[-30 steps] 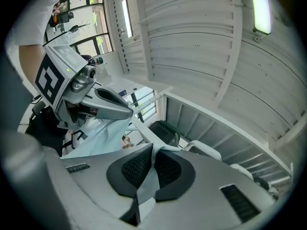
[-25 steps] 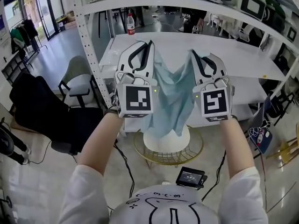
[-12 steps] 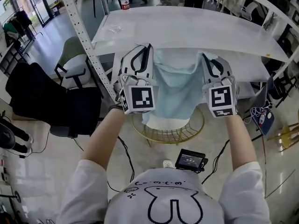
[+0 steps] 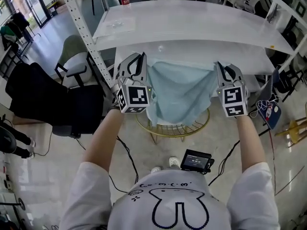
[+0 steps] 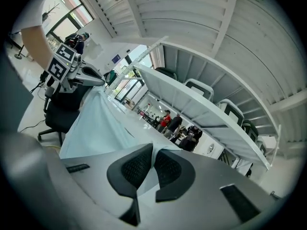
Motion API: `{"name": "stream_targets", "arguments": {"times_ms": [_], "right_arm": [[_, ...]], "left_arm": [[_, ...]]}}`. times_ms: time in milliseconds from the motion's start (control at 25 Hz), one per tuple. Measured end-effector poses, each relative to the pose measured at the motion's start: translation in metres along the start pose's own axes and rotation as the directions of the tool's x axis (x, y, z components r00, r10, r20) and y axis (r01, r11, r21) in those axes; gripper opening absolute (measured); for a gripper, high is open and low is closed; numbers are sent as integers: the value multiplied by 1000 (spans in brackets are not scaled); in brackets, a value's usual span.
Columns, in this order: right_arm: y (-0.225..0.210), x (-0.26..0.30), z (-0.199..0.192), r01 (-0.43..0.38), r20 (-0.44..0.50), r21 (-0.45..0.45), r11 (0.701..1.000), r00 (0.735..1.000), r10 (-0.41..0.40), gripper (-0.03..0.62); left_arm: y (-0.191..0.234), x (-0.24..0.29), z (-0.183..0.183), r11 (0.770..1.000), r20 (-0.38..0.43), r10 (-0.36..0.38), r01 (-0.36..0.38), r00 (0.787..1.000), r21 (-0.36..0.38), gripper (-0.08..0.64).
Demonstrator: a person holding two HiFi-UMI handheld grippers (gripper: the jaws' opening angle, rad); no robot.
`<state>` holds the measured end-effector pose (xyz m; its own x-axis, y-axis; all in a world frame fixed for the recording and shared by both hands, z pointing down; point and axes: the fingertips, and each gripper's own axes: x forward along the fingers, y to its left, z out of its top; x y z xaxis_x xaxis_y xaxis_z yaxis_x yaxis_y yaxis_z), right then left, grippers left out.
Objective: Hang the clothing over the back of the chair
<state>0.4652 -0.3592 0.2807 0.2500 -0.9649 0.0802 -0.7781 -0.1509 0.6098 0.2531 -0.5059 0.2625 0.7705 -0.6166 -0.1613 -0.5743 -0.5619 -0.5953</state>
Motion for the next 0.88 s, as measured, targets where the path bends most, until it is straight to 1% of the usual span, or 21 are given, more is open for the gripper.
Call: {"name": "stream_targets", "arguments": {"times_ms": [80, 160, 240, 320, 360, 480, 600, 760, 880], "right_arm": [[-9, -8, 5, 22, 5, -7, 1000, 1000, -22, 15], [-15, -16, 14, 46, 13, -5, 999, 999, -46, 15], [-16, -28, 25, 63, 20, 6, 998, 998, -63, 15], [-11, -43, 32, 68, 24, 18, 998, 997, -68, 15], [-6, -52, 33, 65, 25, 25, 998, 998, -66, 15], [14, -78, 22, 41, 16, 37, 998, 999, -41, 15], [37, -100, 0, -10, -8, 47, 999, 1000, 10, 15], [61, -118, -16, -63, -28, 84, 995, 997, 65, 15], [72, -134, -21, -95, -27, 108, 990, 995, 99, 15]], "left_arm": [[1, -3, 7, 1000, 16, -16, 16, 1000, 15, 29], [2, -7, 13, 999, 25, -39, 39, 999, 8, 29], [6, -16, 15, 996, 27, -64, 66, 998, -54, 29], [9, -28, 16, 986, 30, -83, 86, 996, -141, 29], [8, -36, 16, 981, 33, -88, 92, 996, -171, 29], [-4, -63, 12, 974, 28, -107, 111, 994, -198, 29], [-25, -91, 3, 968, -1, -129, 126, 992, -217, 29], [-39, -123, -8, 964, -50, -139, 124, 989, -235, 29], [-48, -142, -8, 964, -83, -137, 113, 987, -240, 29]]}}
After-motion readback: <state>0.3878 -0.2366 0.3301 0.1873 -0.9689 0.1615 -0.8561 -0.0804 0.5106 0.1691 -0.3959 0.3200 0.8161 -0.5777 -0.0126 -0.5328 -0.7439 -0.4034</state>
